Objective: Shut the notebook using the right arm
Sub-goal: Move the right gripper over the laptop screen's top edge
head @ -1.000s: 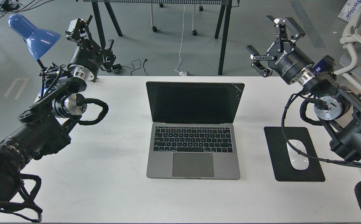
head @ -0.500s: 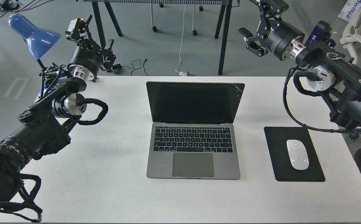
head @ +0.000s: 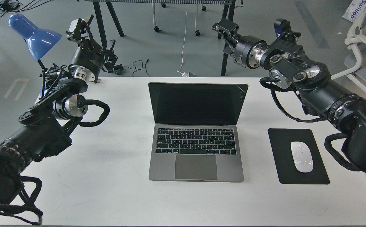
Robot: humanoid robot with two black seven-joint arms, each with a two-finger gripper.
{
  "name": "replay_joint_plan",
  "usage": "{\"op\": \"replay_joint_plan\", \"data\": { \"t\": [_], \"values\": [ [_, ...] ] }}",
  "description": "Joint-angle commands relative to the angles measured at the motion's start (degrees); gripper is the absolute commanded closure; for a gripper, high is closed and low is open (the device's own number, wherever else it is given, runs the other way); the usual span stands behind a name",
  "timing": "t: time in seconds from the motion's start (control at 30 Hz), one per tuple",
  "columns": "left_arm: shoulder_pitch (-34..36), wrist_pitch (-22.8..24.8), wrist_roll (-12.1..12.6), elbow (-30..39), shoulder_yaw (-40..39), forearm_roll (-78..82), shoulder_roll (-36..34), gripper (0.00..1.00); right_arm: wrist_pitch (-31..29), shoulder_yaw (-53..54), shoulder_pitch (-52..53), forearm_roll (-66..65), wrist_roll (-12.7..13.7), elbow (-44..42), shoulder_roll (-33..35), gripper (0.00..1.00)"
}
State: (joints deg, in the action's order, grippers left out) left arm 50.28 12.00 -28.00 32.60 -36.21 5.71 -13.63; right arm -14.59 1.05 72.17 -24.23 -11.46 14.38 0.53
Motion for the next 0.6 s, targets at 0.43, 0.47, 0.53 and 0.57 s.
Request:
{"op": "replay_joint_plan", "data": {
  "t": [0.43,0.47,0.53,0.57],
  "values": [
    [0.0,0.0,0.0,0.0,0.0,-0.1,-0.1,0.0,-8.6,-2.0,-0.6,0.2,-0.1,3.8,-0.5,0.0],
    [0.0,0.0,0.0,0.0,0.0,-0.1,0.0,0.0,-8.9,-2.0,-0.6,0.3,-0.1,5.3,-0.5,0.0],
    [0.0,0.0,0.0,0.0,0.0,-0.1,0.0,0.0,-9.4,-2.0,-0.6,0.2,-0.1,8.3,0.3,0.0],
    [0.0,0.0,0.0,0.0,0.0,-0.1,0.0,0.0,-9.6,-2.0,-0.6,0.2,-0.1,9.9,1.4,0.0]
  ]
}}
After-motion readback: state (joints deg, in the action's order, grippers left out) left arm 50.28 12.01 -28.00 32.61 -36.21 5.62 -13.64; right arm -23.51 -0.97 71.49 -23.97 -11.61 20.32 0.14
